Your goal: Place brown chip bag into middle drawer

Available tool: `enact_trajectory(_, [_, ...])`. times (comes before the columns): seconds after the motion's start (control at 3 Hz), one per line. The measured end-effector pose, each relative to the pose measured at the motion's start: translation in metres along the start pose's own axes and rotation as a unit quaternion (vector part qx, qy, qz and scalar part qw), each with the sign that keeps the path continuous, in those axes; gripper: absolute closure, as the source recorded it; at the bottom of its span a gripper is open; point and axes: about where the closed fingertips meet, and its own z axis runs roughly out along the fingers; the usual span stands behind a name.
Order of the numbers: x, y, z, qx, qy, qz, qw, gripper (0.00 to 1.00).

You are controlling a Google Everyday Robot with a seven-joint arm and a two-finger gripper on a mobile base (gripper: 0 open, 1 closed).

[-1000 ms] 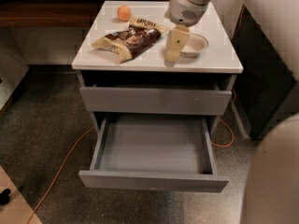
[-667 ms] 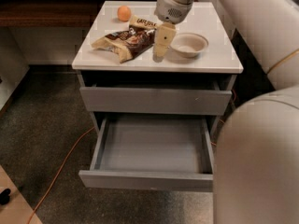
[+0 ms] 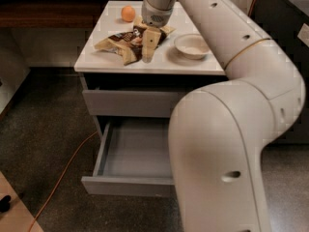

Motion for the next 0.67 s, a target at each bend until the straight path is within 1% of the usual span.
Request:
enact_trajectory(0.33, [-0.002,-0.012,0.025,0.000,0.014,-0.003,0.9999,0.00])
enact_trajectory(0.67, [-0.006,-0.020,0.046,-0.004,0.022,0.000,0.9998,0.00])
